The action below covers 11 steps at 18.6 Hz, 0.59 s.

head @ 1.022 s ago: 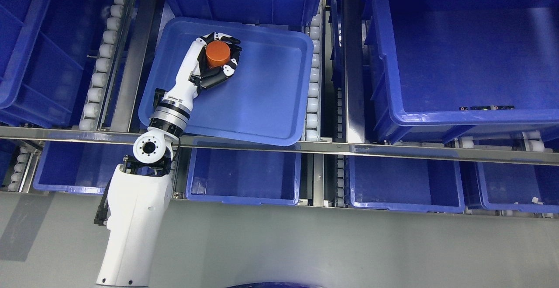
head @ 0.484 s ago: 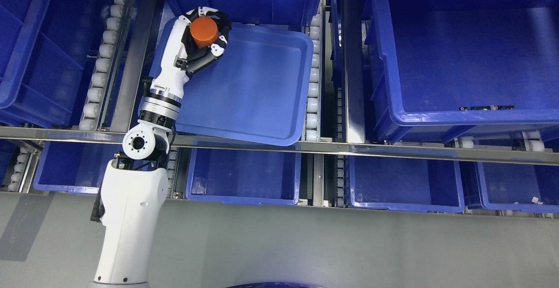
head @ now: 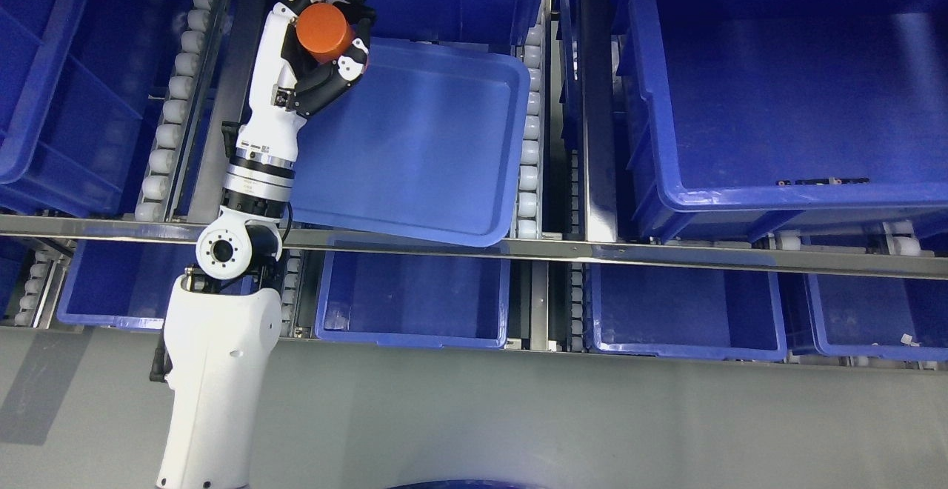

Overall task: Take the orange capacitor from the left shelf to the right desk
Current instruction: 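Lift the capacitor up out of the bin with the left hand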

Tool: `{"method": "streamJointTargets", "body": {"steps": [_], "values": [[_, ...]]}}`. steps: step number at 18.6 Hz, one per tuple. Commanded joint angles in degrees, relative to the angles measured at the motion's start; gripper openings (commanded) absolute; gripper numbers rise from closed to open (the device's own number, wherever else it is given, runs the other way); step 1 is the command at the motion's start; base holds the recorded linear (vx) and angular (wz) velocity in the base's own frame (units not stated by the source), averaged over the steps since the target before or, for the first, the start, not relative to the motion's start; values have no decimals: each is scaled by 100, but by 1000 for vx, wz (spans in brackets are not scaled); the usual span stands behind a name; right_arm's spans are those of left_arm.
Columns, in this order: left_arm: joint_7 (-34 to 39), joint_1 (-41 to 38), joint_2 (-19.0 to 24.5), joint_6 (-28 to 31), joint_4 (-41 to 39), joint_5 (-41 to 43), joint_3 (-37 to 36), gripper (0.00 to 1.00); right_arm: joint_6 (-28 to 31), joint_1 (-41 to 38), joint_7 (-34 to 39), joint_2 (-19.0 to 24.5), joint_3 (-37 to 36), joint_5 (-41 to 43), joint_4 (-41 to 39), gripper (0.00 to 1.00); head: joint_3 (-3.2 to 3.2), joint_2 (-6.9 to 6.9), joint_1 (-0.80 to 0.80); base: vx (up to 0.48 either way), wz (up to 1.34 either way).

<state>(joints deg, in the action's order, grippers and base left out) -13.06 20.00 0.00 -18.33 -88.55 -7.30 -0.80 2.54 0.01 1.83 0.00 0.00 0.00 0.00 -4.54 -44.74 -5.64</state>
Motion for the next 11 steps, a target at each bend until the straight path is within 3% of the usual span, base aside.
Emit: {"method": "streamJointTargets", "body": {"steps": [1, 11], "values": [[-4, -268, 100, -127, -286, -87, -332, 2, -8, -10, 2, -100, -61, 0, -193, 100, 0, 0, 0, 0, 0], [-12, -304, 100, -92, -426, -175, -227, 3, 1, -10, 2, -100, -61, 0, -193, 100, 0, 1, 0, -130, 44]]}}
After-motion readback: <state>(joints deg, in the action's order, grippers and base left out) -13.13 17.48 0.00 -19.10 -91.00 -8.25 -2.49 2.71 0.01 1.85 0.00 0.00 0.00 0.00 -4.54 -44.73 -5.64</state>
